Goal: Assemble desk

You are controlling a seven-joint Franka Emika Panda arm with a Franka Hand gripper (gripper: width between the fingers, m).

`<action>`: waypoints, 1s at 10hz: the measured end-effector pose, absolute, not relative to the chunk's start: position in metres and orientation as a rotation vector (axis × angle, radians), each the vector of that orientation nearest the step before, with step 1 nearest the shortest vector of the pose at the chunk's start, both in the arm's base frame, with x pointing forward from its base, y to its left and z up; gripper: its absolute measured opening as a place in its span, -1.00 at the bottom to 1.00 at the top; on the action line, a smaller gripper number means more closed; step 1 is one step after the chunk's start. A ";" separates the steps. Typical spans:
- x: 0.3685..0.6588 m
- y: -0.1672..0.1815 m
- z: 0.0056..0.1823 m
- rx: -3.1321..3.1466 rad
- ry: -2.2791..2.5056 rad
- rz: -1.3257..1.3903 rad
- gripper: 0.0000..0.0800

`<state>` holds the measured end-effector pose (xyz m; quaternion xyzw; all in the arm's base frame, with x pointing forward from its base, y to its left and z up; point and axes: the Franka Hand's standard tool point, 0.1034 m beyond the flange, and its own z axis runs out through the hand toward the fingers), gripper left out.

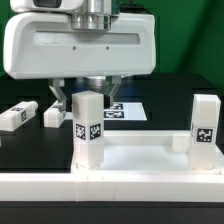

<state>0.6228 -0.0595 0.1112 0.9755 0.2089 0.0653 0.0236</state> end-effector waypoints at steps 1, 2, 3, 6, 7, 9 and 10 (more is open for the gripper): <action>0.622 -0.059 0.111 3.021 0.646 0.199 -0.27; 0.622 -0.059 0.111 3.021 0.645 0.199 -0.27; 0.621 -0.060 0.110 3.035 0.604 0.198 -0.27; 0.619 -0.062 0.109 3.132 0.178 0.204 -0.27; 0.619 -0.059 0.109 3.149 -0.047 0.203 -0.27; 0.619 -0.057 0.109 3.145 -0.354 0.200 -0.27; 0.620 -0.057 0.108 3.125 -0.535 0.199 -0.27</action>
Offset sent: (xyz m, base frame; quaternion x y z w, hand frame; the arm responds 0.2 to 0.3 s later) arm -0.0101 -0.0091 -0.0013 0.0310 0.0019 0.1183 0.9925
